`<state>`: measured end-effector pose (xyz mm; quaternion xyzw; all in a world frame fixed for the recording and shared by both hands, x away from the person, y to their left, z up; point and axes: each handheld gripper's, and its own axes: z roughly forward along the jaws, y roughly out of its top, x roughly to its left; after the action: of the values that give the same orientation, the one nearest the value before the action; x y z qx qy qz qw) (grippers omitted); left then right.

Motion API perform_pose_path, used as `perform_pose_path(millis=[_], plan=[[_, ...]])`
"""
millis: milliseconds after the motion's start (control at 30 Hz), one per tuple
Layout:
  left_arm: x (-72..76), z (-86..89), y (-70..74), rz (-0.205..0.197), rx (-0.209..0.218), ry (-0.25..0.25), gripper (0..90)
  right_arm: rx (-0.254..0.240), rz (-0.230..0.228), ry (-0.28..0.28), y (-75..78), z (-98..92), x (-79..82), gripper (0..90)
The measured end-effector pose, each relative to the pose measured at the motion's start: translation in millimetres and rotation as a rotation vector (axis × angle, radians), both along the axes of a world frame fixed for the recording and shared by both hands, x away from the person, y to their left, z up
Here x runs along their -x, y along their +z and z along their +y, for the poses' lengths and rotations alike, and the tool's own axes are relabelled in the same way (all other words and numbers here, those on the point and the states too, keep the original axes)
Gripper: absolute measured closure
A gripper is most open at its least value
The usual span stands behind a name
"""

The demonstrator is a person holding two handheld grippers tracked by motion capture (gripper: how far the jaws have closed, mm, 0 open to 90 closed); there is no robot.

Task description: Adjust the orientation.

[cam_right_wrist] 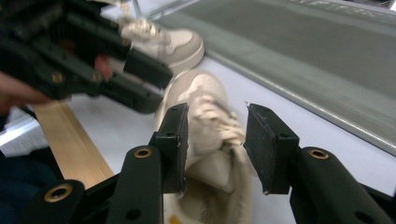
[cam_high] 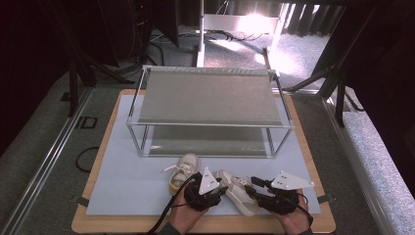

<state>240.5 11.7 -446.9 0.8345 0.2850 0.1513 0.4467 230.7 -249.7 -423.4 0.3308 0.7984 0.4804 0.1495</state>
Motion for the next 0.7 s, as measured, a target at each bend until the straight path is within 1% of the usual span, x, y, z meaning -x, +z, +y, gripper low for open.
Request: perform_pose_path(millis=[33,67,167,300,367,400,467,533,567,600,633,700], plan=[[0.0,0.4,-0.3,0.002,0.001,0.001,64.0,0.002,0.003,-0.021,-0.4,-3.5,-1.3,60.2],[0.0,0.4,-0.7,0.002,0.002,0.003,63.8,0.002,0.015,-0.032,-1.2,-6.7,-2.5,60.9],[-0.3,0.1,-0.3,0.004,0.004,0.002,63.1,0.017,0.044,-0.031,-6.4,-10.8,-5.2,61.5],[0.1,-0.5,-0.3,0.002,0.001,0.005,62.7,0.053,0.089,-0.022,-17.0,-8.3,-10.8,63.7],[0.4,-0.2,-0.7,0.004,-0.008,0.005,62.6,0.072,0.104,-0.020,-21.4,-5.6,-13.3,64.5],[0.6,-0.2,-1.0,0.004,-0.009,0.006,62.5,0.064,0.109,-0.016,-22.7,-4.9,-14.6,64.6],[0.7,0.5,-1.6,0.006,-0.008,0.005,62.4,0.074,0.115,-0.021,-25.1,-3.2,-17.9,64.8],[0.7,1.0,-2.1,0.010,-0.008,0.007,62.4,0.087,0.126,-0.012,-28.4,0.1,-20.7,68.7],[0.4,1.4,-2.4,0.013,-0.006,0.006,62.4,0.079,0.132,-0.005,-29.4,1.5,-21.1,73.3],[0.4,1.4,-2.4,0.013,-0.006,0.006,62.4,0.079,0.132,-0.005,-29.4,1.5,-21.1,73.3],[0.1,2.5,-2.3,0.021,0.005,-0.001,62.4,0.070,0.125,-0.006,-29.1,2.1,-19.9,77.0],[0.6,2.5,-2.2,0.019,-0.001,0.001,61.6,0.061,0.119,-0.019,-28.8,2.4,-18.7,78.4]])
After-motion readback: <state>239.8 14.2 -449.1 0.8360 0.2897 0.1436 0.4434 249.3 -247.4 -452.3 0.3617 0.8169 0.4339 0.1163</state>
